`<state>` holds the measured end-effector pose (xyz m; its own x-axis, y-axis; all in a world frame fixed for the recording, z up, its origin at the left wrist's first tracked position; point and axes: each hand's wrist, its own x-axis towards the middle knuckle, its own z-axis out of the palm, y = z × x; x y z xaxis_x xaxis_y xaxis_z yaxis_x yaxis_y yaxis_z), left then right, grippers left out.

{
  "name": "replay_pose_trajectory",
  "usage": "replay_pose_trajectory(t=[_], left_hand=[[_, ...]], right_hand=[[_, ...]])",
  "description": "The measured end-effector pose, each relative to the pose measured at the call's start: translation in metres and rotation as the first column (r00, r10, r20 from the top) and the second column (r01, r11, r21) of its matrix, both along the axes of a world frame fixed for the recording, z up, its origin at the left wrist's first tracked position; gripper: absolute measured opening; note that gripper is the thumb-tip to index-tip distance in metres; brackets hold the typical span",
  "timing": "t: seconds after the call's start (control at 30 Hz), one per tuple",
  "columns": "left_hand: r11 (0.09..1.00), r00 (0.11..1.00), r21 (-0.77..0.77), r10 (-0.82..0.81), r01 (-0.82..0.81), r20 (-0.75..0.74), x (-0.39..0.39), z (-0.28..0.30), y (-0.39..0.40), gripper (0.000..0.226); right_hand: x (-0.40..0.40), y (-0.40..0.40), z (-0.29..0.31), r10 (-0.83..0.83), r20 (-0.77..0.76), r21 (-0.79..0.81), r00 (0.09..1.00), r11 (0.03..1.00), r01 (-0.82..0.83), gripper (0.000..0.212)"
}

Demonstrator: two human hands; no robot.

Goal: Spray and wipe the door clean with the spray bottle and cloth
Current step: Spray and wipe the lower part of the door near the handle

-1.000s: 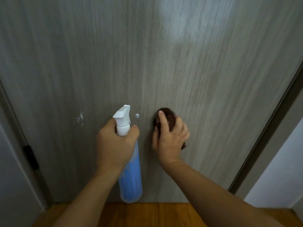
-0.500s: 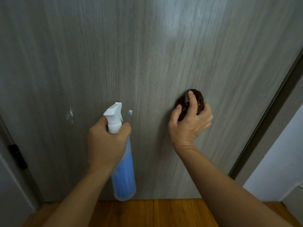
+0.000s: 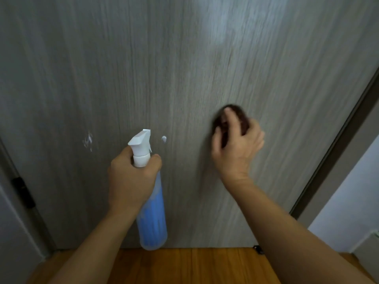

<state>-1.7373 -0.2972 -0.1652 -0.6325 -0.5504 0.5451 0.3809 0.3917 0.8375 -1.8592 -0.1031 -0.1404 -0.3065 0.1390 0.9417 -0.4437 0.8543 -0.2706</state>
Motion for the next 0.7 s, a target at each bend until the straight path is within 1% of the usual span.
replay_pose_trajectory(t=[0.03,0.07,0.1,0.17,0.23,0.3,0.37,0.4,0.43,0.5,0.57,0.6,0.67,0.7], left_hand=[[1.000,1.000,0.000,0.003,-0.003,0.002,0.000,-0.001,0.000,0.017],[1.000,1.000,-0.003,0.006,-0.006,0.007,0.000,-0.002,-0.001,0.018],[1.000,1.000,-0.010,0.008,-0.008,0.013,-0.001,-0.004,-0.001,0.019],[1.000,0.999,-0.025,0.015,-0.014,0.031,-0.001,-0.006,-0.003,0.021],[0.999,0.998,-0.022,0.030,-0.029,0.047,-0.001,-0.007,-0.003,0.019],[0.999,0.998,-0.007,0.038,-0.037,0.053,-0.001,-0.006,-0.002,0.018],[1.000,0.998,-0.001,0.031,-0.031,0.054,0.001,-0.004,0.000,0.017],[1.000,0.998,-0.006,0.026,-0.026,0.054,0.001,-0.003,0.001,0.016],[1.000,0.998,-0.012,0.022,-0.021,0.054,0.002,-0.003,0.002,0.016],[1.000,0.998,-0.014,0.015,-0.015,0.055,0.003,-0.002,0.004,0.015],[1.000,0.999,-0.021,0.003,-0.002,0.054,0.004,-0.001,0.004,0.015],[1.000,0.998,-0.025,-0.001,0.003,0.056,0.004,-0.002,0.005,0.016],[1.000,0.998,-0.018,0.001,0.000,0.065,0.005,-0.003,0.005,0.016],[1.000,0.998,-0.010,0.004,-0.003,0.067,0.005,-0.003,0.005,0.015]], right_hand=[[-0.003,0.003,0.012,-0.024,-0.004,-0.096,1.000,0.995,0.023,0.050],[-0.006,0.005,0.020,-0.042,-0.005,-0.154,0.999,0.987,0.041,0.050],[-0.006,0.004,0.022,-0.054,-0.005,-0.176,0.999,0.983,0.052,0.051],[-0.004,-0.004,0.011,-0.063,-0.005,-0.149,0.998,0.987,0.062,0.052],[0.001,-0.016,-0.017,-0.056,0.005,-0.037,0.998,0.998,0.056,0.051],[0.005,-0.023,-0.047,-0.029,0.011,0.163,1.000,0.986,0.027,0.051],[0.007,-0.022,-0.071,0.006,-0.018,0.363,1.000,0.932,0.000,0.051],[0.007,-0.019,-0.077,0.027,-0.021,0.432,0.999,0.902,-0.015,0.051],[0.007,-0.015,-0.079,0.053,-0.014,0.474,0.998,0.879,-0.040,0.051],[0.006,-0.004,-0.073,0.115,0.006,0.497,0.993,0.862,-0.103,0.049],[0.004,0.010,-0.059,0.131,0.020,0.437,0.991,0.891,-0.127,0.051],[0.003,0.017,-0.051,0.119,0.028,0.365,0.993,0.923,-0.121,0.053],[0.001,0.031,-0.039,0.082,0.050,0.118,0.995,0.989,-0.088,0.054],[0.000,0.037,-0.035,0.064,0.063,-0.034,0.996,0.997,-0.062,0.054]])
